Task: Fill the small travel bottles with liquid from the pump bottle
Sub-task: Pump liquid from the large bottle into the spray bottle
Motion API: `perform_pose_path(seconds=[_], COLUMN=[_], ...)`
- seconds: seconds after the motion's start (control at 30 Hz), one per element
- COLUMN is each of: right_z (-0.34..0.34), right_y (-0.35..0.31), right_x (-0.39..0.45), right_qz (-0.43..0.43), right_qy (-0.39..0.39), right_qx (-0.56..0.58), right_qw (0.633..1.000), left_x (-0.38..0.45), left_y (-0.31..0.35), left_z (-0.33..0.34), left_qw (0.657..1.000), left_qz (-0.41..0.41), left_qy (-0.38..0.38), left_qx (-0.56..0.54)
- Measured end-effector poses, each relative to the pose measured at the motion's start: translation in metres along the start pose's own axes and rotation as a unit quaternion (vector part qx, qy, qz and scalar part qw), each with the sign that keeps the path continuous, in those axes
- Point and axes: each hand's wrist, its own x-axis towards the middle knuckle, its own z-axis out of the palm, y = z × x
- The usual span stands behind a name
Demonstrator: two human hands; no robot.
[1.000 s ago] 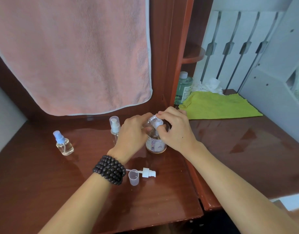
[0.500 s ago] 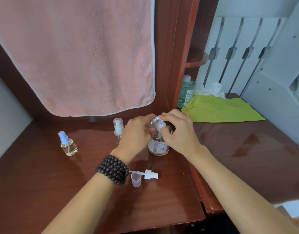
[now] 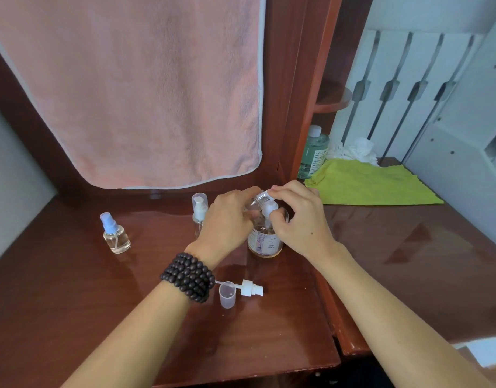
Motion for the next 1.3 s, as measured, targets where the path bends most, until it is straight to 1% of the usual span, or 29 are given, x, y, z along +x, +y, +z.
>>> perform_pose_path(seconds=[0.37, 0.57, 0.7, 0.83, 1.0, 1.17, 1.3], right_z=[0.005, 0.000, 0.001, 0.005, 0.009, 0.002, 0.003], right_y=[0.007, 0.003, 0.005, 0.010, 0.010, 0.006, 0.006], right_x=[-0.003, -0.003, -0.001, -0.002, -0.002, 0.000, 0.000], right_qz=[0.025, 0.009, 0.009, 0.018, 0.023, 0.001, 0.003], right_qy=[-0.009, -0.001, 0.005, 0.011, 0.002, 0.010, 0.017], right_qx=[-0.004, 0.019, 0.027, 0.011, -0.014, 0.001, -0.002], right_qw=[1.000, 1.000, 1.000, 1.000, 1.000, 1.000, 1.000], left_x=[-0.001, 0.003, 0.002, 0.002, 0.000, 0.004, 0.002], left_y=[-0.002, -0.002, -0.001, -0.004, -0.004, 0.003, 0.005], left_z=[0.009, 0.000, 0.002, 0.006, 0.005, -0.005, -0.005], left_qw=[1.000, 1.000, 1.000, 1.000, 1.000, 1.000, 1.000], left_qz=[-0.011, -0.003, 0.004, 0.003, -0.007, -0.006, -0.011], left_qy=[-0.006, -0.022, -0.008, -0.014, -0.017, -0.029, -0.026], left_qx=[-0.014, -0.012, -0.007, -0.001, -0.002, 0.007, 0.003])
